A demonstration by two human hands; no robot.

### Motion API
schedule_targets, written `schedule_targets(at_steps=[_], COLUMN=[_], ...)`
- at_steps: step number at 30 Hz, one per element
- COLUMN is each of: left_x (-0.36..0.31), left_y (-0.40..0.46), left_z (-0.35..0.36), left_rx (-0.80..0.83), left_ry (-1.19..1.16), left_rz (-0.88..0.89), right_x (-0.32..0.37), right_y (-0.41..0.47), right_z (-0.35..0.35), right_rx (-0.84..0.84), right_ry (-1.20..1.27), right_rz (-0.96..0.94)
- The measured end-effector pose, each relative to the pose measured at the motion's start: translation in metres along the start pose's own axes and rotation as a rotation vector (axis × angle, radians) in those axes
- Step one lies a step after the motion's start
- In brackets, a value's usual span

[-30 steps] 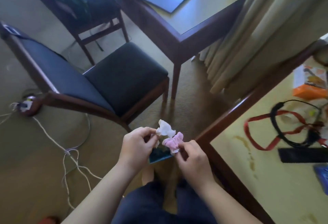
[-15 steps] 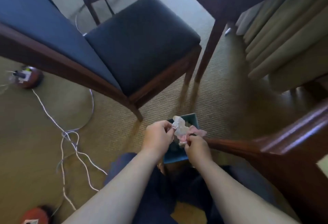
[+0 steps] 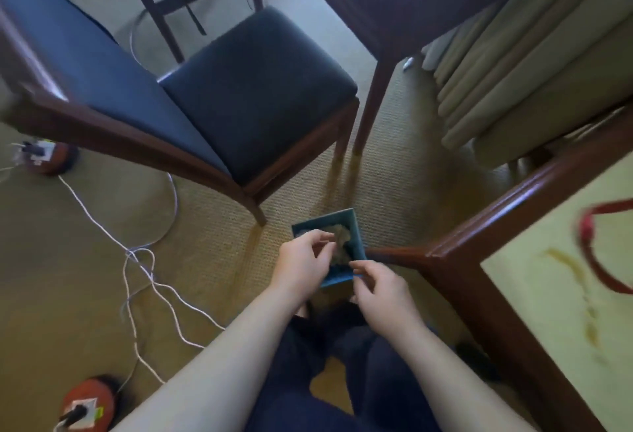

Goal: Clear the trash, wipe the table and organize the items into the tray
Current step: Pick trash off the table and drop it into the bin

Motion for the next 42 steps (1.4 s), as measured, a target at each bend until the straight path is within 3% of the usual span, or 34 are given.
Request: schedule_targets(at_steps=[5,9,14,21,26,30,34,42], left_x=[-0.131,-0.220,-0.319,-0.428,-0.461,-0.476,-0.490,-0.515], left_y=[-0.086,-0.123,-0.145,-0.179,-0.192,-0.198,-0.198,-0.156], left_z=[-0.074,-0.086,-0.041,0.064,0.139,0.185,0.214,0.279], left_rx=[0.010,0.014,0.106,0.201,0.266,0.309,0.370,0.438], left_ry=[-0.046,-0.023,0.089,0.203,0.223,0.299,0.395,0.540], left_rz=[0.227,0.442,0.692,0.928,0.915,0.864,0.850,0.882], right_x=[0.074,0.076,0.030,-0.084,-0.170,-0.222,-0.251,-0.280], right_y=[-0.111,-0.170,-0.233,-0.288,-0.289,-0.269,-0.236,-0.176], right_z=[-0.125,-0.205,-0.295,-0.384,-0.419,-0.438,-0.457,-0.487], right_rx=[-0.359,-0.628,-0.872,-1.025,-1.007,-0.883,-0.769,-0.711], right_ry=[0.033,0.077,0.086,0.180,0.205,0.210,0.163,0.130], right_rz=[-0.219,-0.219,-0.076,0.141,0.233,0.321,0.434,0.569])
Point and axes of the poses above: each hand's wrist, its own y-axis towards the middle knuckle, its own z-axis out of the palm, x = y × z, the point moved 5 cm from there along y, towards the middle knuckle, and after that the axes turned 4 degrees about z, right-handed, at the moved point
